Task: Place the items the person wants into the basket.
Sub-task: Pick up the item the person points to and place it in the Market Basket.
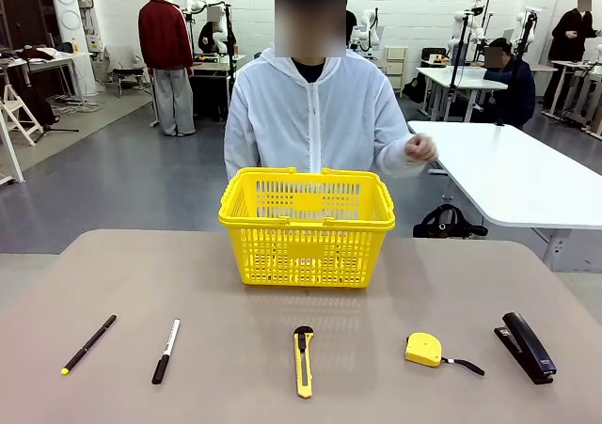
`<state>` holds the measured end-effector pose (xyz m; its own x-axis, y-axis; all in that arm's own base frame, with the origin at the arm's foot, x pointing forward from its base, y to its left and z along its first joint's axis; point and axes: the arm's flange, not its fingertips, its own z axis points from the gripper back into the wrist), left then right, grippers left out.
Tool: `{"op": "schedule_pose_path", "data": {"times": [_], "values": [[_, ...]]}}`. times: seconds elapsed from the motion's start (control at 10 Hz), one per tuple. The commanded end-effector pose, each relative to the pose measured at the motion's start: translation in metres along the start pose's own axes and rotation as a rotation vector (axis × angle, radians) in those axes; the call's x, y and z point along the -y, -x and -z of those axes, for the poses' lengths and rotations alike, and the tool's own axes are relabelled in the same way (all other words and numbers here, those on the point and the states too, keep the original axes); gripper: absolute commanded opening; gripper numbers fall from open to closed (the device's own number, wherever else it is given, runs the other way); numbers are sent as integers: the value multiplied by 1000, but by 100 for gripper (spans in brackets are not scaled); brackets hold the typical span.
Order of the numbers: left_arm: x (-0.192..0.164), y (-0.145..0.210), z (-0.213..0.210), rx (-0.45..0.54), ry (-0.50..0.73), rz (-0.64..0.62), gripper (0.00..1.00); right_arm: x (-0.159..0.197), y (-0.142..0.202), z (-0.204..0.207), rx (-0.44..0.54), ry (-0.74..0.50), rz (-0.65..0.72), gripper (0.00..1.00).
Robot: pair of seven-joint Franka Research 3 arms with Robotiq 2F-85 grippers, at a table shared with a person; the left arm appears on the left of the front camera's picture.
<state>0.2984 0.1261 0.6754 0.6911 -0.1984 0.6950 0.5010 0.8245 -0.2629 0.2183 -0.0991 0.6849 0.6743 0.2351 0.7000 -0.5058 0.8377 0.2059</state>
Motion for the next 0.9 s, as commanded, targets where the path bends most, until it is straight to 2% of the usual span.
{"op": "schedule_pose_path", "data": {"times": [0.0,0.8], "values": [[-2,0,-2,11,8,7,100,-1,2,2,0,-20,-14,100],[-2,0,-2,11,8,7,100,-1,2,2,0,-20,-14,100]]}}
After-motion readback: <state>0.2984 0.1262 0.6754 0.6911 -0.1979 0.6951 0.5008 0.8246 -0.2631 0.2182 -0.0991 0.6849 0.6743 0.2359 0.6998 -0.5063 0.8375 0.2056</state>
